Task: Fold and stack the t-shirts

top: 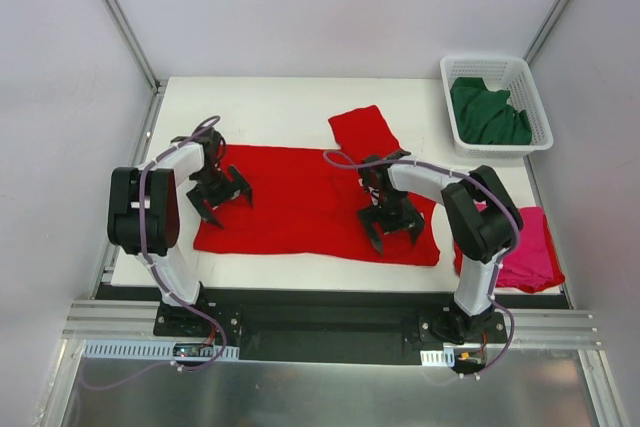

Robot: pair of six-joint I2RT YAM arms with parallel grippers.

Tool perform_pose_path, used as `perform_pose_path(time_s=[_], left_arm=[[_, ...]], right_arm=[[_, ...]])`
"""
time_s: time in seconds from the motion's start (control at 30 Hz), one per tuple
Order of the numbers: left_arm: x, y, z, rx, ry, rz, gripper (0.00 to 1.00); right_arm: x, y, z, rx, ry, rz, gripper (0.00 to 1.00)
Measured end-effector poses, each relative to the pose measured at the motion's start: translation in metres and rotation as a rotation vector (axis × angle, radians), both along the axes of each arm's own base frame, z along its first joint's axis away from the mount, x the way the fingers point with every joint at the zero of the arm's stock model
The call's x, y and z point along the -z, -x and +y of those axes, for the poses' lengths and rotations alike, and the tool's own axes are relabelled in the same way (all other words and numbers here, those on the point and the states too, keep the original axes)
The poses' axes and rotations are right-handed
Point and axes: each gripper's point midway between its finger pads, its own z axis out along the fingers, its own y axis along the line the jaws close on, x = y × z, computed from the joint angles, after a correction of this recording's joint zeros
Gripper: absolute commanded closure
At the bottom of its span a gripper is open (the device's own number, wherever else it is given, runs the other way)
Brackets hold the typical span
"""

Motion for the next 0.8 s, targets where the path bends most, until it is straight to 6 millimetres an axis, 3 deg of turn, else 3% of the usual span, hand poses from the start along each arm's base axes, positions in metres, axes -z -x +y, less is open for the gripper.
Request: perform_pose_path(time_s=[0.17,0.37,0.53,0.67,0.8], left_arm=[[-0.01,0.001,0.003,-0.001,0.001,-0.015,0.01],[-0.035,-0.015,0.003,-0.002,-0.003,-0.095,0.01],[-0.034,-0.014,0.007,-0.006,-0.024,-0.09,0.01],[-0.027,-0.006,0.012,-0.007,-0.051,-0.068,0.01],[-0.018,0.004,0.018,-0.006,-0.086,-0.039,0.01]], right_arm=[[-0.022,-0.018,0.008,-0.003,-0.009,-0.05,0.04],[-0.059,-0.067,0.023,0.012,-0.058,-0.228,0.04],[-0.044,-0.088,0.006,0.069,-0.019,-0.255,0.04],[-0.022,-0.094,-0.015,0.108,0.049,-0.224,0.04],[-0.017,-0.098,-0.025,0.115,0.087,-0.223,0.04]])
